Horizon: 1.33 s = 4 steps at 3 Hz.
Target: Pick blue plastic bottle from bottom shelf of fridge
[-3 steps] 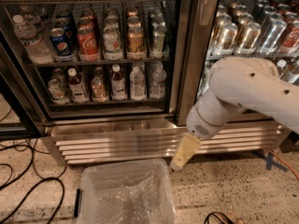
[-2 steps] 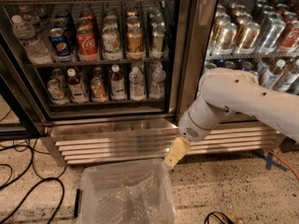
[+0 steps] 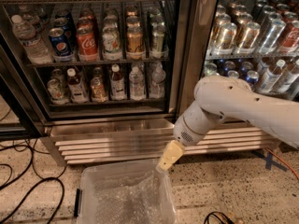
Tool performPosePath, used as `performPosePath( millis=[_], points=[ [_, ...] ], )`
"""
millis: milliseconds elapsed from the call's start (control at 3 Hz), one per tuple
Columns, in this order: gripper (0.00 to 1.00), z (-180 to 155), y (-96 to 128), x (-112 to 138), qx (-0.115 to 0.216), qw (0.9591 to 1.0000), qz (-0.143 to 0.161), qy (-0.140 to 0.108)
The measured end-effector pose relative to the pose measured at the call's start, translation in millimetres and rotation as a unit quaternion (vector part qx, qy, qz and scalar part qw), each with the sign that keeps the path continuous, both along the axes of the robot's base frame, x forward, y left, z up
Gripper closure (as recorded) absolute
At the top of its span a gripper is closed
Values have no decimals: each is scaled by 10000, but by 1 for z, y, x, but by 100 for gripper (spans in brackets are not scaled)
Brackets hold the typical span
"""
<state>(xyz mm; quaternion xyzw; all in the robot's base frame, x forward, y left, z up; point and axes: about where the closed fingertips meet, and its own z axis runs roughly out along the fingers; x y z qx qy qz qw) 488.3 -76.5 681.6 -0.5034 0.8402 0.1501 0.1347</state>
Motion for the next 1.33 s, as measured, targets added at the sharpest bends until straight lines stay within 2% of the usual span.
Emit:
performPosePath(
  millis=[333, 667, 1000, 1333],
  points=[
    [0, -33, 31, -2, 278, 9994, -191, -15],
    [0, -64, 59, 24, 513, 9968, -546, -277],
    [0, -80, 79, 50, 689, 9926, -885, -458],
    [0, -78, 81, 52, 734, 9918, -921, -494]
  ],
)
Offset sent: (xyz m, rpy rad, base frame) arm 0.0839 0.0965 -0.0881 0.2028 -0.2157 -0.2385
